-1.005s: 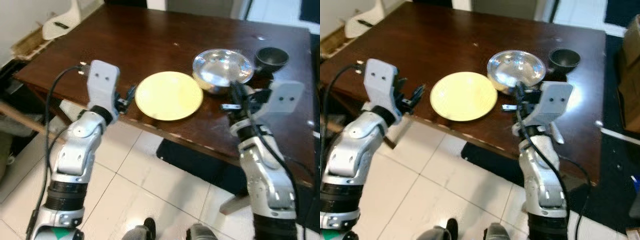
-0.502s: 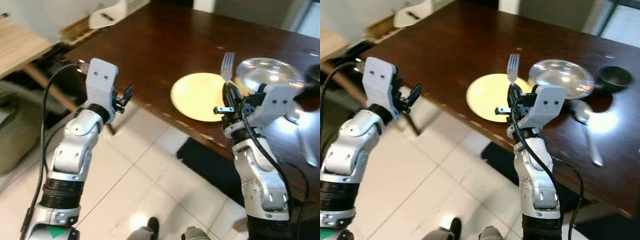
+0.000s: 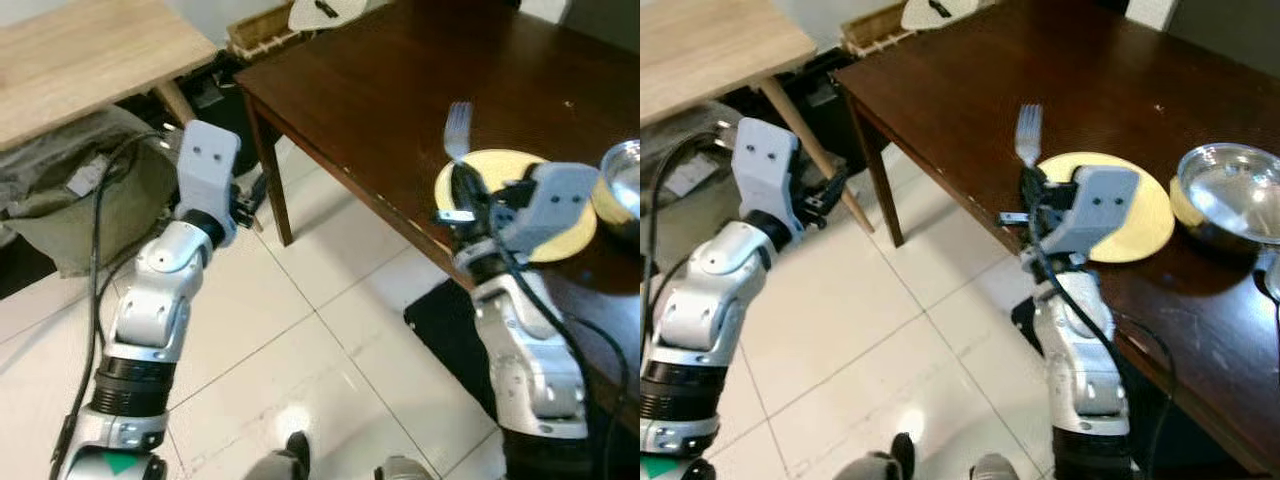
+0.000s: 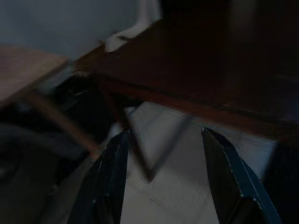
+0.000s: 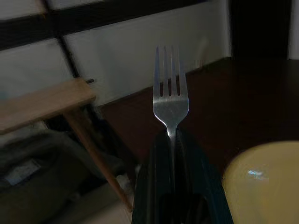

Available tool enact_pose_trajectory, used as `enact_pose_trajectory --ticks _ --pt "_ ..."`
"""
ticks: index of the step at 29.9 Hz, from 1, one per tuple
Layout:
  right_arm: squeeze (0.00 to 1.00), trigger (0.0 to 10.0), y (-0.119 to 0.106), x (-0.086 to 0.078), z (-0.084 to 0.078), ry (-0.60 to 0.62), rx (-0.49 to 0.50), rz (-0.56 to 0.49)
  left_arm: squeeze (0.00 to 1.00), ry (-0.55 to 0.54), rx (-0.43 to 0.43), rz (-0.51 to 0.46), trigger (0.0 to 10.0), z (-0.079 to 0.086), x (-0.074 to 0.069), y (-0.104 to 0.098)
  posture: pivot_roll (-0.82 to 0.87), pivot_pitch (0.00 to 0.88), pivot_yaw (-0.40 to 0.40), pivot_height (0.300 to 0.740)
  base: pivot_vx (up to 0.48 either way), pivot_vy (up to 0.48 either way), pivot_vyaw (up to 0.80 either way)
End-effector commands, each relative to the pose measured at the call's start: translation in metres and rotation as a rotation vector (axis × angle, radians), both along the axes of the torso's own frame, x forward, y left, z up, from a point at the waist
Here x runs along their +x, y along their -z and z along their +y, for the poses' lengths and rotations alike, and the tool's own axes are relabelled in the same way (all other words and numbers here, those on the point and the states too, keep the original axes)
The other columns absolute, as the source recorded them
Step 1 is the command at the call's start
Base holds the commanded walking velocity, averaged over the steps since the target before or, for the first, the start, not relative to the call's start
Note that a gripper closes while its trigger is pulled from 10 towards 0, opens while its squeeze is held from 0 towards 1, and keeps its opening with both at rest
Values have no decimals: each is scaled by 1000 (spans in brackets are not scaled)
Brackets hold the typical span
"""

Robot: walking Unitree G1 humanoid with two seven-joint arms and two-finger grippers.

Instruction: Setting the table

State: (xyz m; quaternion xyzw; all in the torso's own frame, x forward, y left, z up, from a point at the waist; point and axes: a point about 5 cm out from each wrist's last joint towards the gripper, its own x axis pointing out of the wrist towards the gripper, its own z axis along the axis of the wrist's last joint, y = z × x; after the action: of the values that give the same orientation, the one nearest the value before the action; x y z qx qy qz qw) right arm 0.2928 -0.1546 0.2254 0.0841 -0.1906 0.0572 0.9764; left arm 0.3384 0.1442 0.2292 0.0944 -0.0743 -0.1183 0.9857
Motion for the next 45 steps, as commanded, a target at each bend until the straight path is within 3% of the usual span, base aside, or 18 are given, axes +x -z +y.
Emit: enact_pose_trajectory --ticks 1,7,10,11,12,20,27,34,45 --pt "0 10000 3 -1 4 -21 4 9 0 -28 1 16 10000 3 1 6 -146 94 143 740 0 0 781" --pt "0 10000 2 0 5 -31 6 2 0 -139 49 -10 10000 11 5 7 -143 93 135 740 160 0 771" --pt "0 10000 0 0 7 -39 -62 -12 0 -202 33 1 10000 17 8 9 -147 90 133 740 480 0 0" --pt "0 10000 0 0 7 -39 -62 -12 0 -202 33 1 10000 17 8 9 -147 90 133 740 480 0 0" --pt "0 10000 -2 0 8 -44 -125 -29 0 -209 20 4 10000 18 9 9 -147 90 133 740 480 0 0" --pt "0 10000 -8 0 9 -75 -164 -55 0 -216 -1 0 10000 14 9 11 -148 79 109 740 480 0 0" --pt "0 10000 -13 2 23 -185 -232 -92 0 -258 -17 -19 10000 16 8 11 -129 60 83 740 480 0 0" --pt "0 10000 -14 3 26 -224 -243 -102 0 -276 -13 -34 10000 18 7 10 -122 52 80 740 480 0 0" --pt "0 10000 -14 5 31 -261 -219 -103 0 -288 -8 -55 10000 18 7 7 -116 54 82 740 480 0 788"
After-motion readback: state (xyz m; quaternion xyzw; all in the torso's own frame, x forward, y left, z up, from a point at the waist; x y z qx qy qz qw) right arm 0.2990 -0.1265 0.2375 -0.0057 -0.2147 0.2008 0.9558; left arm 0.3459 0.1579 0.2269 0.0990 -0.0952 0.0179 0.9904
